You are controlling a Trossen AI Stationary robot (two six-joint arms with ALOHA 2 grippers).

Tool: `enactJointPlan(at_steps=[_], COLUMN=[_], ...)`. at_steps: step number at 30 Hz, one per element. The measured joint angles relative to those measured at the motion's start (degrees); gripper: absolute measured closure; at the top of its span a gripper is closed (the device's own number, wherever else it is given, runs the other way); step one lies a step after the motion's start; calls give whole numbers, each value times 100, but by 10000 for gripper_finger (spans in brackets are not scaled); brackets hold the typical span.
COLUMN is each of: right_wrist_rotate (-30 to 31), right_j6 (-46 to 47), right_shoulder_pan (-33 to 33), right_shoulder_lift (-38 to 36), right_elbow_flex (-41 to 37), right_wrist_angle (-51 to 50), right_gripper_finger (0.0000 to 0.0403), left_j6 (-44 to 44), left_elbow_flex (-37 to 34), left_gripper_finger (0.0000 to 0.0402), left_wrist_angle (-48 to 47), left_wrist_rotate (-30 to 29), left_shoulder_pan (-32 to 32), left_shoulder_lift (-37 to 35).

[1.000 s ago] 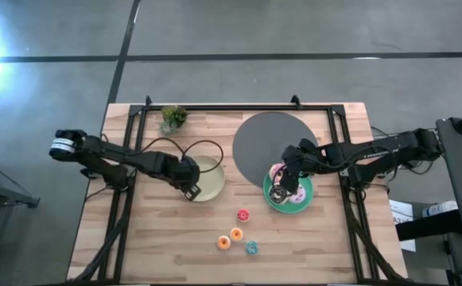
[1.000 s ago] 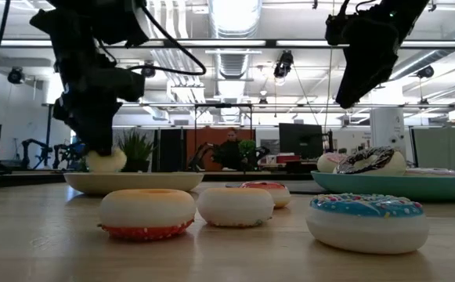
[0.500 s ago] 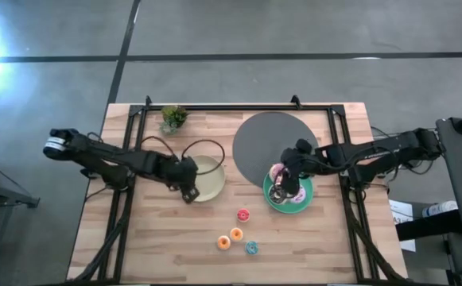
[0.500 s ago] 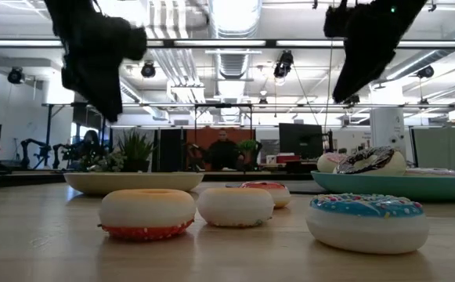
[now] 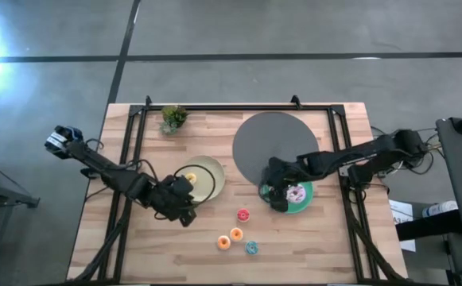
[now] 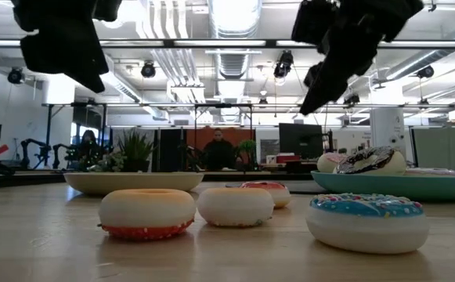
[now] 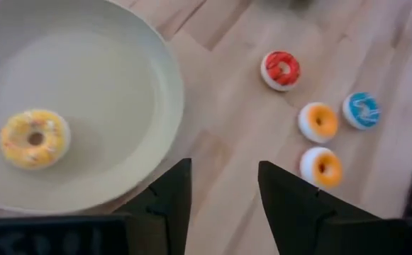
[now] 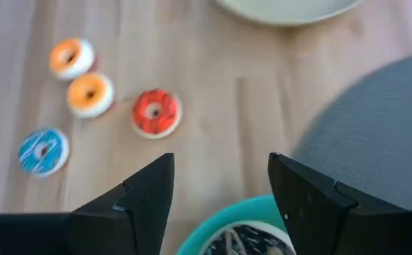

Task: Pick & Place donuts
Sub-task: Put the top small red donut on the light brown plate

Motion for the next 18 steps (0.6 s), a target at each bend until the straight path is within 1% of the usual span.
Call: enactJointPlan(at_steps=[3, 5, 8, 10, 11, 15, 18], right_wrist_rotate=[-345, -516, -584, -513, -431, -118, 221], right_j6=[-330, -730, -1311, -1479, -1431, -676, -504], right_shoulder_pan=[26, 116, 342, 483, 525, 496, 446], right_shoulder_lift=[342, 596, 1034, 1323, 1465, 1973, 2259], right_elbow_flex=[103, 190, 416, 653, 791, 1404, 1819], right_wrist_angle=[66, 78, 63, 49, 33, -27, -264], right_gripper_finger=[184, 184, 184, 184, 184, 184, 184], left_j6=[-271, -403, -503, -475, -442, -391, -389], left_elbow_flex=[-201, -318, -445, -476, -476, -476, -476], left_gripper_finger=[265, 265, 265, 265, 265, 265, 265], left_wrist_angle=[236, 287, 277, 287, 283, 287, 276], left_wrist_rotate=[-74, -78, -47, -46, -48, -39, -172], left_shoulder_pan=[-16, -16, -83, -164, -215, -426, -622], left_shoulder_lift=[0, 0, 4, 4, 4, 4, 4])
